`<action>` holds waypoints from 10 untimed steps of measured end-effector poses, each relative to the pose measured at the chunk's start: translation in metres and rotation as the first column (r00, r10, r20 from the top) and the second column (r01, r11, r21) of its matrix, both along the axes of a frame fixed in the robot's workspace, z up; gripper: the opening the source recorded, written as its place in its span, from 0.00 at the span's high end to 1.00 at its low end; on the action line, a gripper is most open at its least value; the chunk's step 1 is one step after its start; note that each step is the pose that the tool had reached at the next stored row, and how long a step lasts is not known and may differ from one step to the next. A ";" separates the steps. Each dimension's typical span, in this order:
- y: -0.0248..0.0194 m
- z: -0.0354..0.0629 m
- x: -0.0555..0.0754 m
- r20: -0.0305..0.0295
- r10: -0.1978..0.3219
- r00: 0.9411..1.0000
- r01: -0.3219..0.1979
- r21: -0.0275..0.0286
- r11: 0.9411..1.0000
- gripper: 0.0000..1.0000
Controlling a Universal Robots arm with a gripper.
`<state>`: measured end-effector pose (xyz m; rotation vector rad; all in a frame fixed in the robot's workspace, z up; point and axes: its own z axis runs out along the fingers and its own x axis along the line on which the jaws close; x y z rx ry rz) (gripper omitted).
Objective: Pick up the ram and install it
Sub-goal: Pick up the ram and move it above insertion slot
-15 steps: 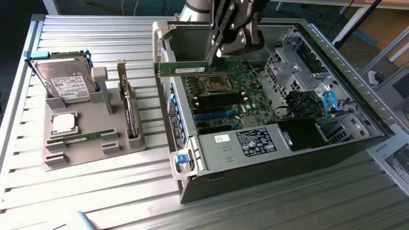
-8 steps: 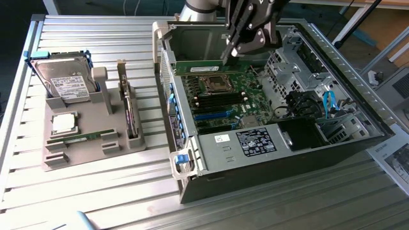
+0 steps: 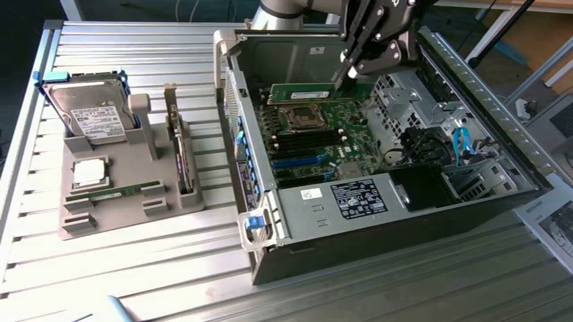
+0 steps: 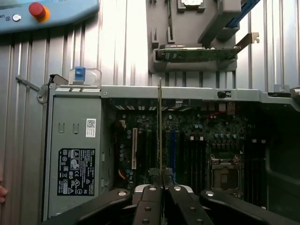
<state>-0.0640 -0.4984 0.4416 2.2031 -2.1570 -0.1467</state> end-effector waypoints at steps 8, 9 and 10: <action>0.0000 0.0000 0.029 -0.007 0.000 1.000 0.000 0.000 1.000 0.88; 0.0000 0.0000 0.034 -0.008 0.000 1.000 0.000 0.000 1.000 0.88; 0.0000 0.0000 0.039 -0.009 0.000 1.000 0.000 0.000 1.000 0.88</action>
